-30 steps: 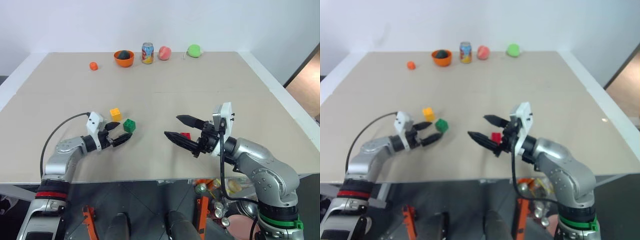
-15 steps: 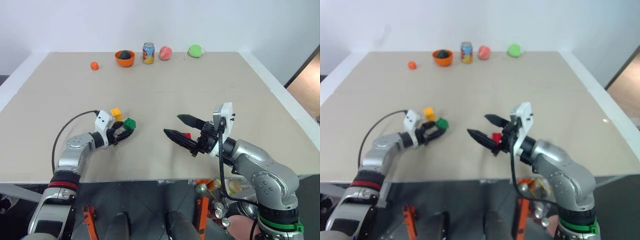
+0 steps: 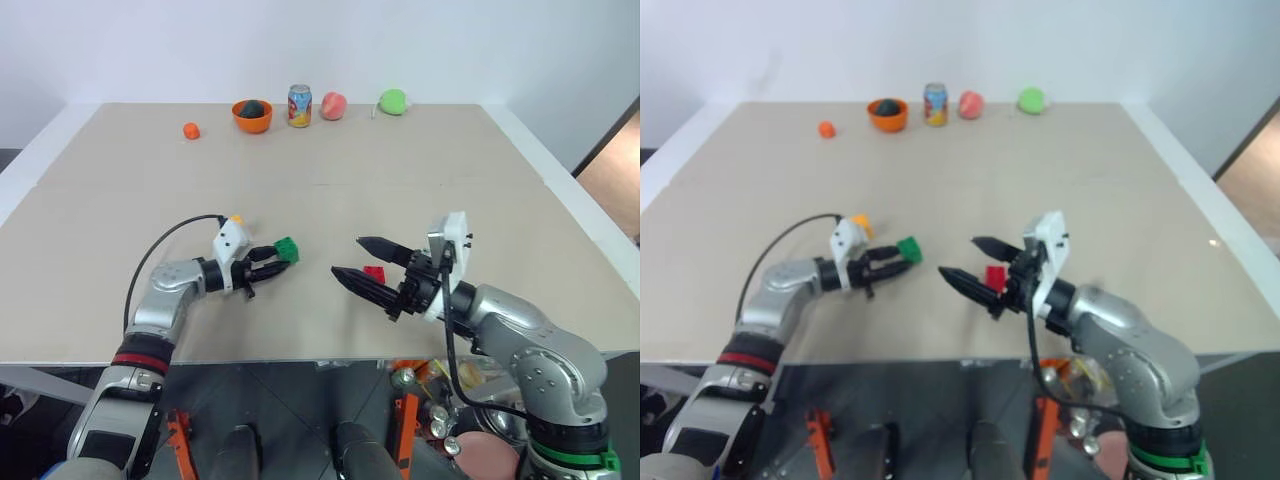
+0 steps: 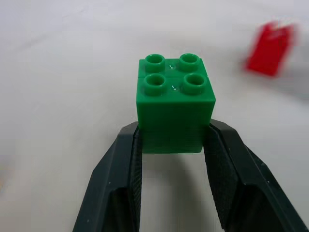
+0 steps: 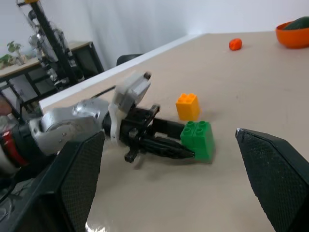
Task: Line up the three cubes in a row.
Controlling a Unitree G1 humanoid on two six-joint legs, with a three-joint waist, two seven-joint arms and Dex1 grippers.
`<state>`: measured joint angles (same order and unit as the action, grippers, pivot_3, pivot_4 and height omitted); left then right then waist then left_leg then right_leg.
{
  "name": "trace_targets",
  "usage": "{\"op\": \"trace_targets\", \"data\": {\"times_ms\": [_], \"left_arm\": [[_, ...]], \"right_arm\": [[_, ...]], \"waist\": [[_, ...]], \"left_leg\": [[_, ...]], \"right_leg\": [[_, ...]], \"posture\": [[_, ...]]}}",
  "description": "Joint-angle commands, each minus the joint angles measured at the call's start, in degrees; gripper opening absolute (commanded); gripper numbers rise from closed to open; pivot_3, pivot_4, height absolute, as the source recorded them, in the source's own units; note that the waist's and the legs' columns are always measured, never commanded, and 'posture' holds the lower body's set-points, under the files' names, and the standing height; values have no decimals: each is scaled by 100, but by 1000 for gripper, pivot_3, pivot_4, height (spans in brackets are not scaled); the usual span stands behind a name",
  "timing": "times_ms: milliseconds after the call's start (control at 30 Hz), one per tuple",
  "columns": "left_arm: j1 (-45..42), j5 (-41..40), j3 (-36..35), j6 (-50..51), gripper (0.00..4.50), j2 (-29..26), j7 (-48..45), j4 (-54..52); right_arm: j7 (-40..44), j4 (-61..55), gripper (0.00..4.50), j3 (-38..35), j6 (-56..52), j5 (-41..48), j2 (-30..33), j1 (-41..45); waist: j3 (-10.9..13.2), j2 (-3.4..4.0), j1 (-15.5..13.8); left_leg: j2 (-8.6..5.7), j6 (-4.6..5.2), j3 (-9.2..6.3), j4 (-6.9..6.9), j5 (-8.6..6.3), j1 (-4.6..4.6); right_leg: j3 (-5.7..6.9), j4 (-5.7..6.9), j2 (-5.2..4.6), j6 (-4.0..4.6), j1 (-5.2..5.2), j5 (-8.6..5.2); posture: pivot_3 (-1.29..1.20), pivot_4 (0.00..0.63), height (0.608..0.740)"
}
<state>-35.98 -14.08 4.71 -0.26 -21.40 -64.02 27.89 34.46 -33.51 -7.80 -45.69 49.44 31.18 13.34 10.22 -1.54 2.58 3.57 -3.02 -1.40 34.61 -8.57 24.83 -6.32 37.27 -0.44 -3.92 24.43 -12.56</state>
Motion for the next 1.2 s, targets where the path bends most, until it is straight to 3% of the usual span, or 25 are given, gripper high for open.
{"op": "trace_targets", "data": {"times_ms": [33, 300, 533, 767, 1200], "left_arm": [[-353, 1, 172, -407, 1267, -15, -636, 93], [-1341, 538, 551, -1296, 1267, 250, -1367, 1879], [-1859, 890, 618, -1745, 1267, 571, -1593, 3040], [-1986, 983, 572, -1789, 1267, 804, -1600, 3342], [-1881, 1173, 470, -1930, 1267, 683, -1301, 3583]], "right_arm": [[492, -213, 4500, -480, 98, 332, 412, -257], [815, 211, 4500, -1532, 257, 433, 951, -1023], [986, 101, 4500, -1864, 412, 356, 1099, -1751], [941, 161, 4500, -1824, 598, 195, 1053, -1988], [1006, 315, 4500, -1548, 675, 23, 1123, -1701]], "waist": [[0, -1, 6], [3, -5, 13], [4, -7, 23], [4, -7, 20], [4, -7, 19]], "left_leg": [[0, 0, 0, 0, 0, 1], [-1, 1, -1, 2, 0, -3], [-8, 3, -14, 3, -2, 9], [-11, 4, -24, 12, -2, 15], [-11, 7, -27, 18, 0, 9]], "right_leg": [[0, -4, 0, 0, 0, 0], [0, -6, 2, 0, -2, 2], [0, -6, 2, -7, 0, -3], [4, -5, 4, -8, -2, -2], [4, -5, 5, -8, -7, 7]], "posture": [[0, 150, 740], [0, 150, 740], [0, 150, 740], [0, 150, 740], [0, 150, 740]]}}
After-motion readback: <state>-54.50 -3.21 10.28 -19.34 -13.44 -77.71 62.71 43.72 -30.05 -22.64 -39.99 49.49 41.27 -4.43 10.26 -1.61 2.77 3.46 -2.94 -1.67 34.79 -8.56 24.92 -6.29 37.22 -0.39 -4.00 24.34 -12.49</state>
